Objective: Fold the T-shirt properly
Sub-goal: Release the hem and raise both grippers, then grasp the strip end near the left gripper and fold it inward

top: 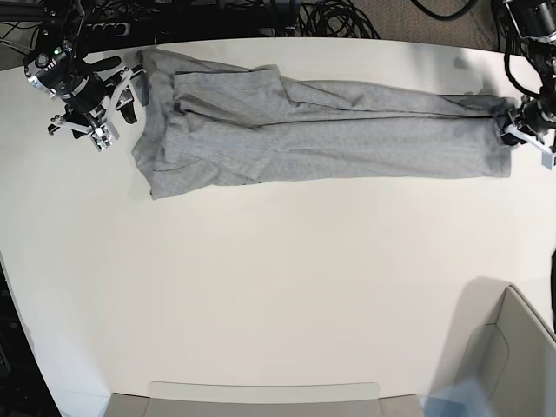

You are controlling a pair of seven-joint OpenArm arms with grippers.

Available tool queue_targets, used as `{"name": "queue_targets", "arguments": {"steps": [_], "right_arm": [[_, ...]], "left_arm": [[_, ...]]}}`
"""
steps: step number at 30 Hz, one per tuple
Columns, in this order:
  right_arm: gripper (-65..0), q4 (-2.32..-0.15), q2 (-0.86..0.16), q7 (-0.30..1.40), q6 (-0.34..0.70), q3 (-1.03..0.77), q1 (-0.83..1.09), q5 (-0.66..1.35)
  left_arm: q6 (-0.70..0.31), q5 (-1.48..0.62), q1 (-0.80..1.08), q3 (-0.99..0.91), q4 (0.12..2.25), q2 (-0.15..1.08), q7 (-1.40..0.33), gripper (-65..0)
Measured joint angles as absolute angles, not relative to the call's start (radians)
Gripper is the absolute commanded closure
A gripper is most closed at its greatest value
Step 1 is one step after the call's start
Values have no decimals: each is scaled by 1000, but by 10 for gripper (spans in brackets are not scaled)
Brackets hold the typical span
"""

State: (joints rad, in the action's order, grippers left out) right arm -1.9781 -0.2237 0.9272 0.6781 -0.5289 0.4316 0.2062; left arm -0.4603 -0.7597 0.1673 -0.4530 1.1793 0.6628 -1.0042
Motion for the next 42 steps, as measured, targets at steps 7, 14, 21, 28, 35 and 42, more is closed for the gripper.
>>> {"name": "queue_targets", "arguments": {"steps": [7,14,21,28,35,42], "right_arm": [[-274,-1979,-199,930,678,-529,432,205],[-274,-1979,-198,928,678,-529,432,206],[-274,-1979,-184,927,678,-527,430,206],[-274,-1979,-178,928,679,-527,429,206],[-274,-1979,-179,928,680,-527,421,199],[-274,-1979,-179,928,679,-527,419,203]], "left_arm": [[-475,-786,175,-490,1445,627,-1132,0],[-469,-762,217,-620,1738,468,-1350,0],[-472,-771,250,-615,1938,352,-1372,0],[-468,-764,255,-443,1988,255,-1362,0],[-464,-760,271,-364,2002,130,-1365,0],[-392,-760,271,-279,2013,83,-1330,0]]}}
